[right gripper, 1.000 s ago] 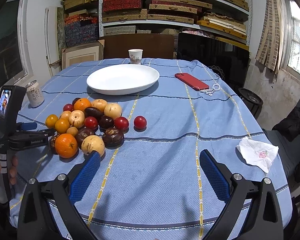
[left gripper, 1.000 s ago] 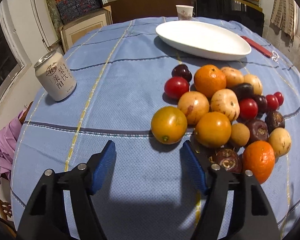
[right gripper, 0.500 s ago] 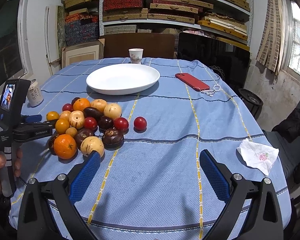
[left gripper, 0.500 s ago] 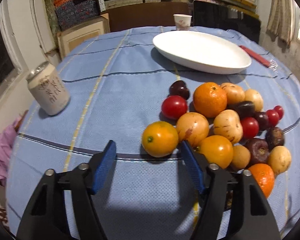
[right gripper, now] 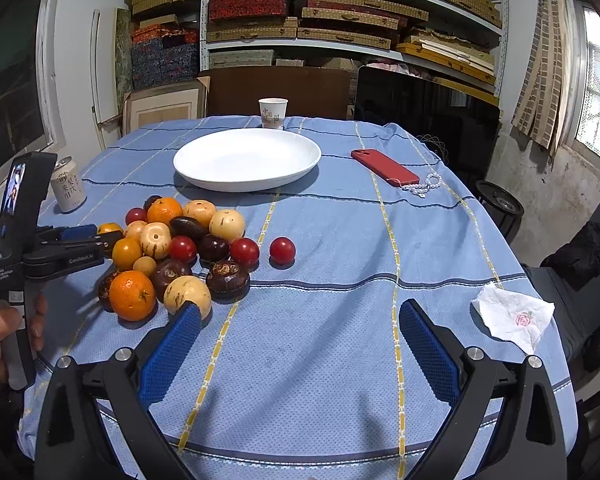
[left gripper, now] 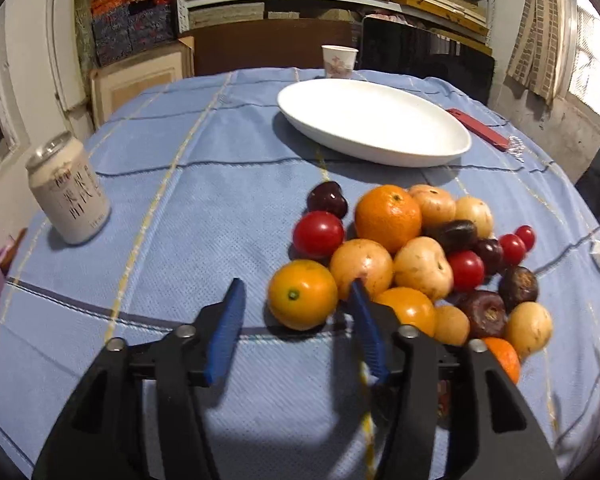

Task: Organize fruits
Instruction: 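Reach the left tool into the pile and grasp a yellow-orange tangerine, then carry the tangerine to the plate with the left tool while the right tool grasps and places a red tomato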

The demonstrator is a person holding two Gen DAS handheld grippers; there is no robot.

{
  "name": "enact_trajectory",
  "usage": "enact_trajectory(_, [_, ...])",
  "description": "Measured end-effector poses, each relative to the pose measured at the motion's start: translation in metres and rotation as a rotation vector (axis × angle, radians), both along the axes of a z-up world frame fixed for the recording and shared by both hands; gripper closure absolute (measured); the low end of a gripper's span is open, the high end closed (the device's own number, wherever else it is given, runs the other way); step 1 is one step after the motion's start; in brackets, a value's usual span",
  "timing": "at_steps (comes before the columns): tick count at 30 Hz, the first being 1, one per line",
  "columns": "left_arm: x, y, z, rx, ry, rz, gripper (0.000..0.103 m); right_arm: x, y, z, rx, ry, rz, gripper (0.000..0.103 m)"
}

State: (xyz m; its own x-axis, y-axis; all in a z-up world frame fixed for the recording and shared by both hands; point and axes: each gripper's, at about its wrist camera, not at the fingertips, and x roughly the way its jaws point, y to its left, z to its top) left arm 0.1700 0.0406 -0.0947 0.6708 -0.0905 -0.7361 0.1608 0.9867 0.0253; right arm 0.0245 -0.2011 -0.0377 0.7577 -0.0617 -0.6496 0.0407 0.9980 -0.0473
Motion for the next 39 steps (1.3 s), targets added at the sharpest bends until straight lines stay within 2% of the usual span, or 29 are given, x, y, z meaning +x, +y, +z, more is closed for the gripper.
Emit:
enact_trajectory(2, [0.002, 0.005, 0.000, 0.001, 0.001, 0.025, 0.031, 0.000, 0.001, 0.001, 0.000, -0.001, 0.001, 0.003])
enact_trajectory(3, [0.001, 0.007, 0.000, -0.013, 0.001, 0.022, 0.034, -0.001, 0.002, 0.001, -0.002, -0.003, 0.001, 0.003])
enact_trajectory(4, [0.000, 0.008, 0.000, -0.021, -0.003, 0.016, 0.046, -0.001, 0.002, 0.001, -0.005, -0.005, -0.001, 0.003])
enact_trajectory(5, [-0.002, 0.007, 0.002, -0.023, -0.014, 0.002, 0.066, -0.001, 0.001, 0.001, -0.007, -0.005, -0.004, 0.003])
enact_trajectory(7, [-0.003, 0.004, 0.000, 0.040, -0.027, 0.031, 0.067, -0.001, 0.001, 0.001, -0.007, -0.002, -0.005, 0.003])
enact_trajectory(12, [-0.012, 0.004, 0.002, 0.055, -0.023, 0.018, 0.068, 0.001, 0.000, 0.002, -0.020, -0.004, 0.001, 0.003])
enact_trajectory(17, [-0.031, 0.018, 0.007, 0.002, -0.031, 0.021, 0.068, 0.023, -0.008, 0.006, -0.030, 0.025, 0.030, 0.003])
enact_trajectory(20, [-0.043, 0.030, 0.016, -0.050, -0.063, 0.035, 0.068, 0.056, -0.020, 0.006, -0.022, 0.065, 0.007, 0.003])
enact_trajectory(23, [-0.051, 0.033, 0.023, -0.067, -0.097, 0.034, 0.068, 0.083, -0.021, -0.003, -0.010, 0.105, 0.025, 0.004])
enact_trajectory(27, [-0.054, 0.031, 0.024, -0.067, -0.111, 0.021, 0.068, 0.113, -0.008, -0.034, -0.068, 0.205, 0.077, 0.017])
enact_trajectory(31, [-0.055, 0.028, 0.024, -0.067, -0.117, -0.001, 0.068, 0.123, -0.006, -0.046, -0.114, 0.210, 0.073, 0.027])
enact_trajectory(34, [-0.053, 0.028, 0.024, -0.075, -0.112, -0.007, 0.068, 0.131, -0.005, -0.053, -0.111, 0.240, 0.095, 0.036])
enact_trajectory(39, [-0.051, 0.029, 0.022, -0.080, -0.105, -0.006, 0.068, 0.140, 0.002, -0.056, -0.109, 0.247, 0.133, 0.036])
